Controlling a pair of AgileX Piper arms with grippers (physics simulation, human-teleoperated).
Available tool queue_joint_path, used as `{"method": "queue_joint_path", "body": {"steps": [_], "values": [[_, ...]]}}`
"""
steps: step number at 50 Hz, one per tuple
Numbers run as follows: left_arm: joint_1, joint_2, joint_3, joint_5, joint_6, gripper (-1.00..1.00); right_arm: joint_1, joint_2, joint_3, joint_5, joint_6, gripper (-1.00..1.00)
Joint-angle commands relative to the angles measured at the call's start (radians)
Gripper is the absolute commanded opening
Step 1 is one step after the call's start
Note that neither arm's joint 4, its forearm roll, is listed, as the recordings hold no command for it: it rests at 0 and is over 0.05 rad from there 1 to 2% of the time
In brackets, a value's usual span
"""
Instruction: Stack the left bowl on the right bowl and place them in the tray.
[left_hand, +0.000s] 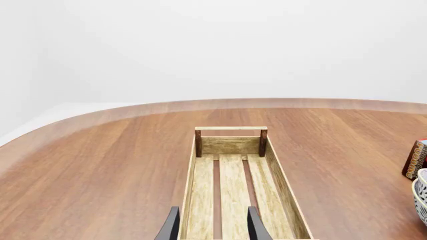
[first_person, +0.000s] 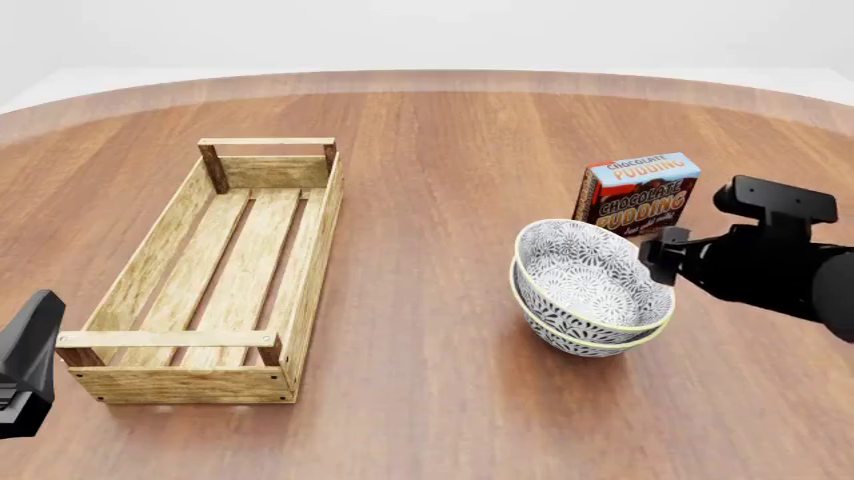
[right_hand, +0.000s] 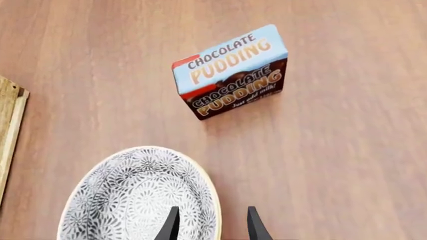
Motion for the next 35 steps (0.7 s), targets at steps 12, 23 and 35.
{"method": "queue_joint_path", "body": {"steps": [12,23,35], "values": [[0.0,0.0,0.0,0.0,0.0,1.0,-0.004,0.09,0.036,-0.083,0.001,1.0],[0.0,0.0,0.0,0.0,0.0,1.0,0.005,0.153,0.046,-0.138,0.013,1.0],[0.0,0.0,0.0,0.0,0.0,1.0,0.025,0.206,0.067,-0.195,0.027,1.0]]}}
